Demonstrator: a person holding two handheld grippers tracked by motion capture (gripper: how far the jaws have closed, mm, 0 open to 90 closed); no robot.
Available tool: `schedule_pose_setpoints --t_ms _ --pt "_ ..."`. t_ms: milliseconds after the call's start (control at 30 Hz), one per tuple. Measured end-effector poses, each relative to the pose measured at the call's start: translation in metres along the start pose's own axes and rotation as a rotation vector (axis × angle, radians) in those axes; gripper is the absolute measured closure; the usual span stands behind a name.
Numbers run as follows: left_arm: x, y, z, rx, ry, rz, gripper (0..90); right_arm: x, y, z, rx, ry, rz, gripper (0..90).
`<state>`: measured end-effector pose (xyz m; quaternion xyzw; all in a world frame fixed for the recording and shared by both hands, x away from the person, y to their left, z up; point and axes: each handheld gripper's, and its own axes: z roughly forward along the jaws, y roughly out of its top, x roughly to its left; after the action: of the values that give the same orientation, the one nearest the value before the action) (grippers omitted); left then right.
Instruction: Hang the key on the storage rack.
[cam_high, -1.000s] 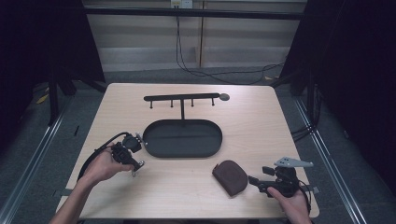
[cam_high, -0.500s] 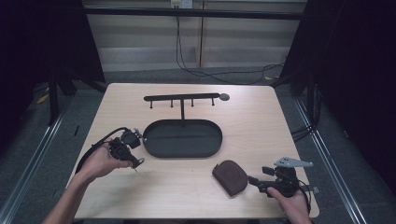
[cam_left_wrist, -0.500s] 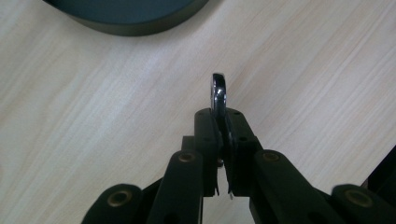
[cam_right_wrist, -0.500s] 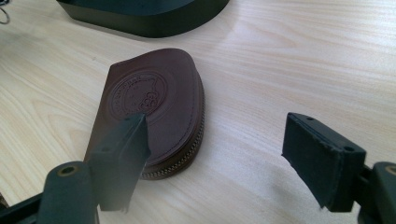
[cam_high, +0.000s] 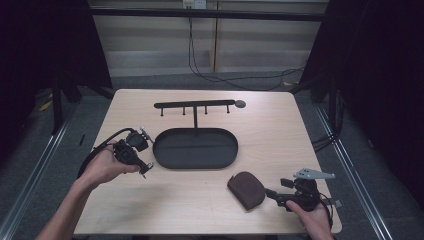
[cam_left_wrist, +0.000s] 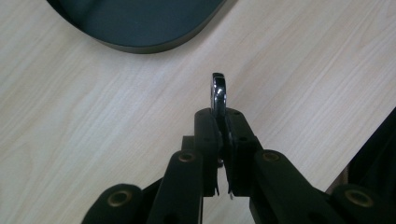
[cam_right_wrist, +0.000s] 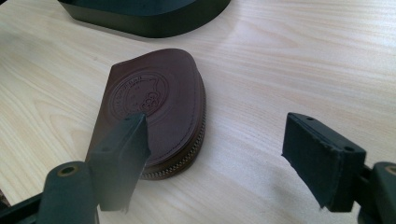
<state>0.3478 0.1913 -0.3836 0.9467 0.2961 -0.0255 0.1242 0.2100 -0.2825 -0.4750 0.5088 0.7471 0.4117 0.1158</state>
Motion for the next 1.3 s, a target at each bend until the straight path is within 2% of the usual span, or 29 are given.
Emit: schedule_pose_setpoints --t_ms 100,500,800,1100,1267,1300 --pt "-0.001 0.001 -0.004 0.0 0.018 0.0 85.4 0.0 0.0 0.0 -0.001 0.0 -0.003 22.4" --pt "0.003 0.011 -0.026 -0.02 0.032 -0.008 85.5 0.002 0.0 0.0 -0.011 0.012 -0.019 17.5" --pt "0.004 0.022 -0.04 0.004 0.037 0.02 85.5 0.003 0.0 -0.001 -0.008 0.02 -0.018 16.3" --pt "0.007 0.035 -0.06 0.001 0.075 0.014 85.5 0.003 0.0 0.0 -0.005 0.022 -0.021 15.5" --pt "0.009 0.041 -0.066 0.0 0.079 0.005 85.4 0.003 0.0 0.0 -0.006 0.025 -0.027 15.5" --pt "0.01 0.043 -0.067 0.011 0.079 0.018 85.4 0.003 0.0 0.0 -0.006 0.025 -0.027 15.5"
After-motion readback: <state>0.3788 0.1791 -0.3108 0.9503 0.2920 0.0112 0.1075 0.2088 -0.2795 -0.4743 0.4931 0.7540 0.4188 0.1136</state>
